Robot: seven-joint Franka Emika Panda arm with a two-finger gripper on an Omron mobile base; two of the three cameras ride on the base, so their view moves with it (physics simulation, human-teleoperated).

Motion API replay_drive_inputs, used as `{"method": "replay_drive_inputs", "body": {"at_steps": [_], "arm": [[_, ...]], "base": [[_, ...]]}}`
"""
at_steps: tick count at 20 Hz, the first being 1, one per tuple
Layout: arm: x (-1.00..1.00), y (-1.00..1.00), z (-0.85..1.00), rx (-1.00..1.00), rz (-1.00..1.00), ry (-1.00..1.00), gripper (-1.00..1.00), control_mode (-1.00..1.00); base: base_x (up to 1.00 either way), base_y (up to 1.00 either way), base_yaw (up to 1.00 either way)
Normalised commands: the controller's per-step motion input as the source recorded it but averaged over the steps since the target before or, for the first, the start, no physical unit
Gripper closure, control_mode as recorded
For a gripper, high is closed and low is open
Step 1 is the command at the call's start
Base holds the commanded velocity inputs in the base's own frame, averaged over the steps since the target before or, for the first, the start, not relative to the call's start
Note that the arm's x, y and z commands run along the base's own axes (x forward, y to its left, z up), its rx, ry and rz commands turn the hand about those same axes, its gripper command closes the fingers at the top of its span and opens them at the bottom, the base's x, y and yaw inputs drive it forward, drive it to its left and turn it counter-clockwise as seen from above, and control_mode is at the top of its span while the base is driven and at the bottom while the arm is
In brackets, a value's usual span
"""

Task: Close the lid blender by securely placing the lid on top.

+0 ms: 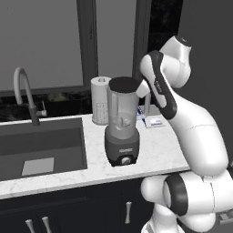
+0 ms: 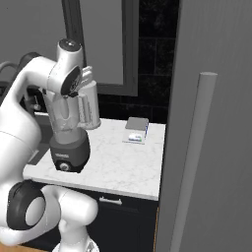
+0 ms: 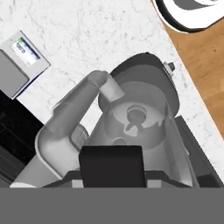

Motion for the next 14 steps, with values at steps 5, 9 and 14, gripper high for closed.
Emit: {"method": "replay_drive_inputs", "body": {"at_steps": [5,9,14], "arm": [[-0.05,0.0,-0.37,-0.07,-0.13,0.19,1.0,-1.0],[-0.03,0.0,-0.39,-0.08,-0.11,0.18,1.0,-1.0],[-0.18,0.0,-0.18,-0.05,-0.12,0.18,1.0,-1.0]], "base": [[0.0,0.0,0.0],[0.0,0.0,0.0],[0.0,0.0,0.0]]}}
